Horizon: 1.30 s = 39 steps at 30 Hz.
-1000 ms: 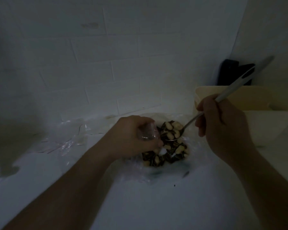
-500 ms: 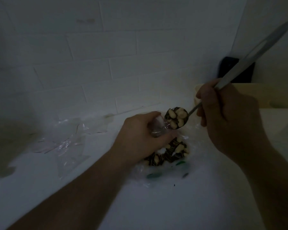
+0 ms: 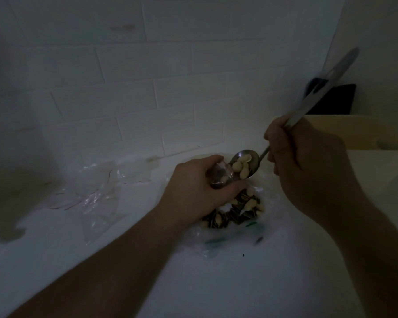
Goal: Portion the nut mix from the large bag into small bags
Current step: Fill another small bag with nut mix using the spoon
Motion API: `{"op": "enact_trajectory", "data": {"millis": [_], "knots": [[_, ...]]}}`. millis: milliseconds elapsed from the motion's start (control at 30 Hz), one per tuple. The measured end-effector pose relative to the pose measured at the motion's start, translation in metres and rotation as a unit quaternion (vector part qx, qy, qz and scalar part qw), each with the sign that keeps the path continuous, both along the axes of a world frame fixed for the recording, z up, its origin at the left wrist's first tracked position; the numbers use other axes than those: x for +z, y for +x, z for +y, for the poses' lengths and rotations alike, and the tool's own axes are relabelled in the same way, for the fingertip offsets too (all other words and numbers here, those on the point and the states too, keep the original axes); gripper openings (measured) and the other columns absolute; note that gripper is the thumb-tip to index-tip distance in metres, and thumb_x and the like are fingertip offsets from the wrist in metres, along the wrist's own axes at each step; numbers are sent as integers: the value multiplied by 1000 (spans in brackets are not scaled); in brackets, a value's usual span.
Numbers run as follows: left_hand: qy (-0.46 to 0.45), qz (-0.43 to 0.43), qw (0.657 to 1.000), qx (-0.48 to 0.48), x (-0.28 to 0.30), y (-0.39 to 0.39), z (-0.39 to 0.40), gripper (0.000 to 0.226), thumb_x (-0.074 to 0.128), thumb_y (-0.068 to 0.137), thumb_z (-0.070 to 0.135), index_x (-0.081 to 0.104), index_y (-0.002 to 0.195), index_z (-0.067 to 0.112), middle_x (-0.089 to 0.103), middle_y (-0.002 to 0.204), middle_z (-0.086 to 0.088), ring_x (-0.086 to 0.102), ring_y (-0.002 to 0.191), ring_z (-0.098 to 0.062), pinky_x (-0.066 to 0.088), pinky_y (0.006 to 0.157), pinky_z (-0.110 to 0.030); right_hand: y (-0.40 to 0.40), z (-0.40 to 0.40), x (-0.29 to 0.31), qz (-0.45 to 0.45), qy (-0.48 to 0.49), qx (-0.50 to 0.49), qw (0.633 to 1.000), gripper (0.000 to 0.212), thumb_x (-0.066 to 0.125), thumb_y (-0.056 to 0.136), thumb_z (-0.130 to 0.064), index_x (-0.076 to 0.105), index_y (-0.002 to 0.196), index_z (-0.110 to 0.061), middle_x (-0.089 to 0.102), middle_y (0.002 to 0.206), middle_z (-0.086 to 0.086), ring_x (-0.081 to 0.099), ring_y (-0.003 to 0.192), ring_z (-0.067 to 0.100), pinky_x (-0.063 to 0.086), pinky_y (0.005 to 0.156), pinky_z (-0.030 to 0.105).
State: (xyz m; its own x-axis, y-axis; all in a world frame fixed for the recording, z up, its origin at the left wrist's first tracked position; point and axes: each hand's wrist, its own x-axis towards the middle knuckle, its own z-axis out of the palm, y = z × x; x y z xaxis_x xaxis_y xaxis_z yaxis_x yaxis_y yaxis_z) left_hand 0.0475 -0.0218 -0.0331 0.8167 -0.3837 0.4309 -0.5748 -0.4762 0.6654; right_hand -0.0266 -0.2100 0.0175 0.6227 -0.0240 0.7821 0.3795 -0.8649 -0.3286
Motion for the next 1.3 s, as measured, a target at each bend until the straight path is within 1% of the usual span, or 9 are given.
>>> {"op": "enact_trajectory", "data": {"millis": [167, 267, 433, 533, 633, 800, 1033, 1133, 1300], "knots": [[33, -1, 999, 17, -1, 2, 3, 68, 80, 75, 68, 68, 132, 32, 70, 114, 20, 63, 103, 6, 47, 91, -8, 0, 1, -1, 11, -2, 9, 1000, 32, 36, 109, -37, 59, 98, -17, 60, 66, -2, 59, 55, 12, 44, 57, 30], [36, -12, 999, -1, 0, 2, 2, 55, 81, 78, 62, 72, 123, 31, 75, 107, 16, 67, 98, 3, 54, 91, -18, 0, 2, -2, 11, 7, 26, 1000, 29, 38, 109, -37, 59, 98, -20, 60, 67, -4, 58, 59, 11, 44, 60, 29], [139, 14, 990, 4, -4, 11, 6, 98, 85, 69, 68, 49, 153, 30, 67, 134, 11, 61, 122, -6, 42, 104, -17, 5, 5, -12, 51, -4, 32, 998, 24, 36, 107, -38, 55, 100, -26, 62, 69, -6, 61, 70, 9, 47, 66, 26], [168, 43, 985, -7, -9, 14, 5, 95, 89, 65, 63, 49, 146, 30, 68, 120, 14, 64, 110, -7, 47, 92, -16, 6, 3, -14, 63, 0, 32, 997, 24, 36, 107, -38, 55, 98, -27, 62, 69, -7, 62, 71, 8, 47, 66, 24], [224, 26, 974, 10, -15, 19, 3, 84, 73, 54, 75, 58, 123, 29, 67, 104, 14, 65, 97, -13, 58, 84, -36, 6, 4, -15, 72, 17, 33, 997, 25, 36, 107, -38, 56, 97, -25, 63, 68, -5, 63, 67, 9, 47, 65, 25], [292, -33, 954, 58, -17, 19, -1, 54, 72, 69, 71, 60, 104, 31, 61, 95, 12, 61, 94, -19, 47, 82, -35, 5, 4, -17, 63, 45, 26, 997, 27, 37, 110, -36, 58, 97, -24, 65, 67, -3, 63, 58, 10, 47, 59, 31], [164, 16, 986, 37, -14, 16, 3, 36, 76, 74, 63, 66, 89, 33, 65, 79, 15, 61, 75, -3, 52, 72, -30, 2, -2, -12, 49, 88, 49, 994, 29, 35, 109, -42, 58, 101, -25, 65, 73, -8, 67, 66, 8, 53, 57, 22], [80, 75, 993, 41, -8, 11, 3, 33, 79, 78, 58, 69, 100, 36, 70, 88, 18, 63, 79, 7, 47, 66, -10, 1, -5, -9, 13, 52, 70, 996, 20, 39, 109, -35, 56, 102, -27, 63, 74, -11, 66, 69, 6, 49, 60, 13], [23, 103, 994, 38, -5, 9, 2, 35, 81, 78, 52, 69, 108, 38, 72, 95, 21, 64, 85, 12, 48, 68, -7, 0, 1, -9, -16, -6, 82, 996, 31, 37, 108, -36, 62, 107, -18, 62, 75, -1, 62, 64, 14, 50, 60, 29]]}}
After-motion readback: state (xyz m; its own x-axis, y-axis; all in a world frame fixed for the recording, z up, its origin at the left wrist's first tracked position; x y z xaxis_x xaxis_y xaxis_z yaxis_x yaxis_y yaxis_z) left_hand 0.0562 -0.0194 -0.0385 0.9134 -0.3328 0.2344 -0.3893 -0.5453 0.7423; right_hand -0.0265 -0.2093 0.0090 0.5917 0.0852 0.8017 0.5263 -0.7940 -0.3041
